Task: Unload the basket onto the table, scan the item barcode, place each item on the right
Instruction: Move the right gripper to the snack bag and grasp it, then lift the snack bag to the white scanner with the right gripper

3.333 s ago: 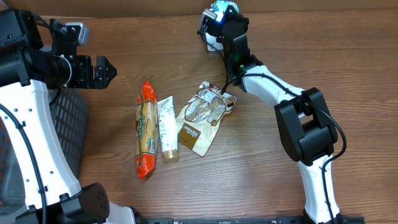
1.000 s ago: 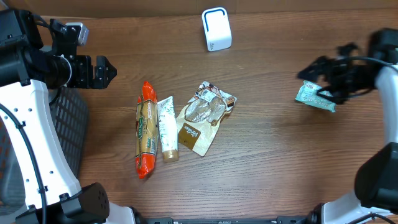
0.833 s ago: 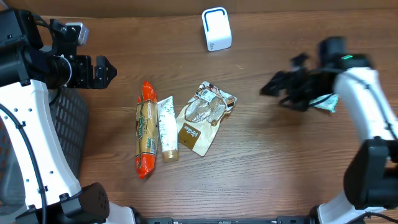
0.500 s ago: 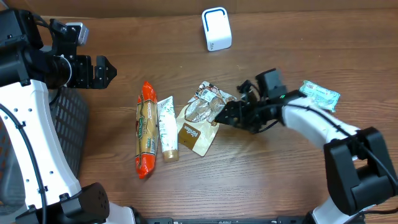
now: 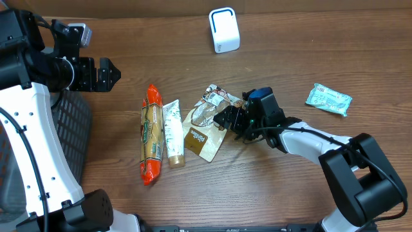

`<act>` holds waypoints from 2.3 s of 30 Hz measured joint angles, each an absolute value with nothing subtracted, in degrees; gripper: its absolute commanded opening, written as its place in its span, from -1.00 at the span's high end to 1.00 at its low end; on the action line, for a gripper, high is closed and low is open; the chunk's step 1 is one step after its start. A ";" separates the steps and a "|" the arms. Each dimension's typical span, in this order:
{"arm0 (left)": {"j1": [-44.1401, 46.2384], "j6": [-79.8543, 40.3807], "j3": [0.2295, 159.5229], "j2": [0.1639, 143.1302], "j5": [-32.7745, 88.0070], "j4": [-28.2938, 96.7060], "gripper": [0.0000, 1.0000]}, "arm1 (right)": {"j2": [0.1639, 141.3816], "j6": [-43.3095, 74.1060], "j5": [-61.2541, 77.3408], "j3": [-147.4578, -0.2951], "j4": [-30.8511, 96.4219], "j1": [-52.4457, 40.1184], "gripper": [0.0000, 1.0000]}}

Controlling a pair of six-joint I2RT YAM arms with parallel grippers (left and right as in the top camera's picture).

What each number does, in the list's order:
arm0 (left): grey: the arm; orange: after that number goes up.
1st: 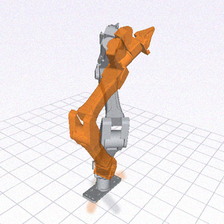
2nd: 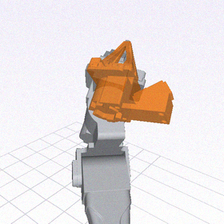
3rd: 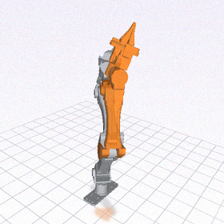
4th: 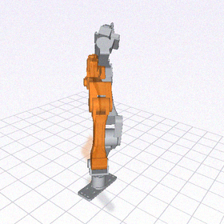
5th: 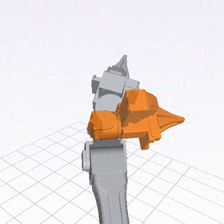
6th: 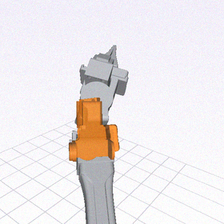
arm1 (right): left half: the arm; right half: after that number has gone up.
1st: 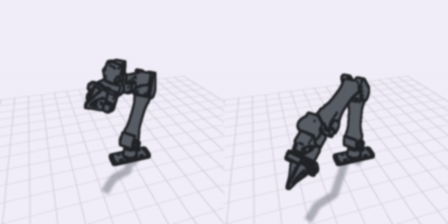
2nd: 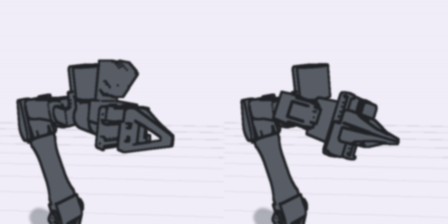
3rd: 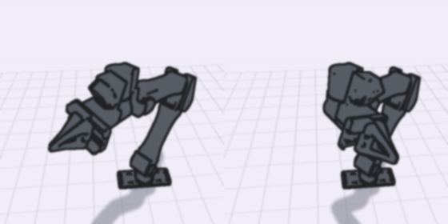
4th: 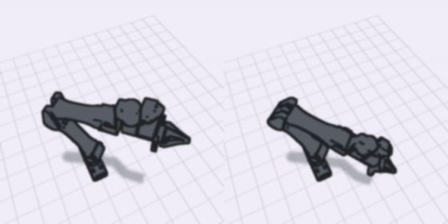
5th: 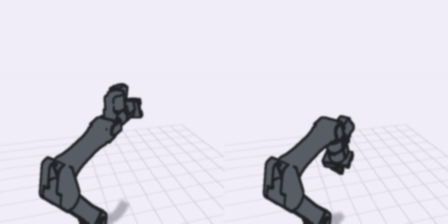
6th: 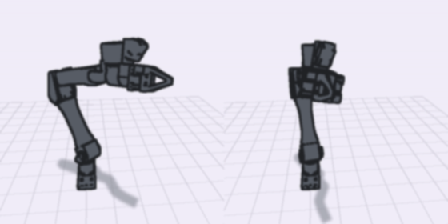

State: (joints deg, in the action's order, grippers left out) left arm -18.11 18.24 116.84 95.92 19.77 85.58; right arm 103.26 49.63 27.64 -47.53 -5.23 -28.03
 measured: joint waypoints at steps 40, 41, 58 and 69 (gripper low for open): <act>-18.11 18.24 116.84 95.92 19.77 85.58 -0.99 | 117.69 51.99 58.65 -48.03 -31.38 -17.23 0.92; -18.11 18.24 116.84 95.92 19.77 85.58 -0.99 | 117.69 51.27 60.62 -48.03 -31.40 -16.40 0.92; -18.11 18.24 116.84 95.92 19.75 85.56 -0.99 | 115.85 39.00 63.37 -54.78 -13.63 -13.93 0.92; -18.11 18.24 116.84 95.92 19.77 85.58 -0.99 | 115.87 3.79 52.16 -88.29 46.04 -11.29 0.92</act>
State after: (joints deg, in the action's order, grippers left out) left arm -18.11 18.24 116.84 95.92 19.77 85.58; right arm 115.87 3.79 52.16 -88.29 46.04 -11.29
